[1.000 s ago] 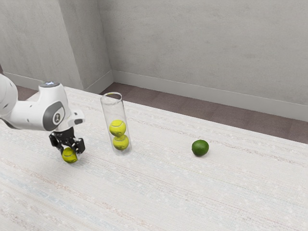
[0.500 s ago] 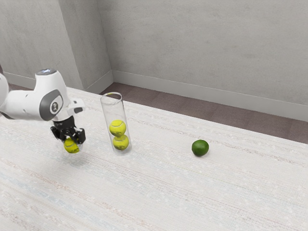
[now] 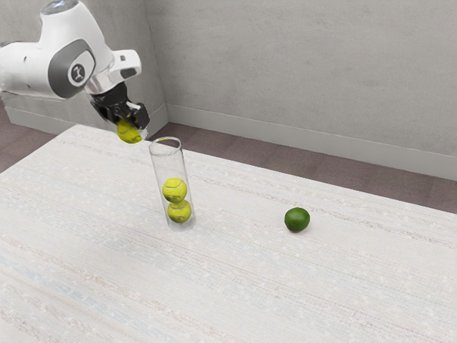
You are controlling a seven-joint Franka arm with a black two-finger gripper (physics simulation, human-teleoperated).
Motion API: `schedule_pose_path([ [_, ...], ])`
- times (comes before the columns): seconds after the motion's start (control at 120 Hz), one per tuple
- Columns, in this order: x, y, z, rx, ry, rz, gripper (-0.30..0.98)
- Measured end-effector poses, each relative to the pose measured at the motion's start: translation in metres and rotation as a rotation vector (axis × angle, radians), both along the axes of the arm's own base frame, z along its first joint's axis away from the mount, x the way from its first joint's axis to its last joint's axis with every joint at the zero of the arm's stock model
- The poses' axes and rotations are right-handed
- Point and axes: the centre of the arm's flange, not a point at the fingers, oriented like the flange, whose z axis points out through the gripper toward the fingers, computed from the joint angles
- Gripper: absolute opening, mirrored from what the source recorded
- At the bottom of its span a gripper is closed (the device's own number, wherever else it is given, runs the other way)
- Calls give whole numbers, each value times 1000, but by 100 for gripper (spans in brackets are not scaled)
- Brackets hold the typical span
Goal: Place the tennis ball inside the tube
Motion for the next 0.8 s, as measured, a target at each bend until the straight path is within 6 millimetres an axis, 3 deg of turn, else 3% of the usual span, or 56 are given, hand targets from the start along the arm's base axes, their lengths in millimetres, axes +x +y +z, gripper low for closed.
schedule_pose_path([
  [0.075, 28, -3, 3, 5, 3, -18, 32],
  [0.175, 40, -11, -4, 5, 27, -37, 32],
  [0.425, 49, -43, -16, -2, 60, -90, 36],
  [0.567, 55, -50, -16, -10, 61, -102, 48],
  [0.8, 53, -42, -10, -12, 72, -94, 62],
])
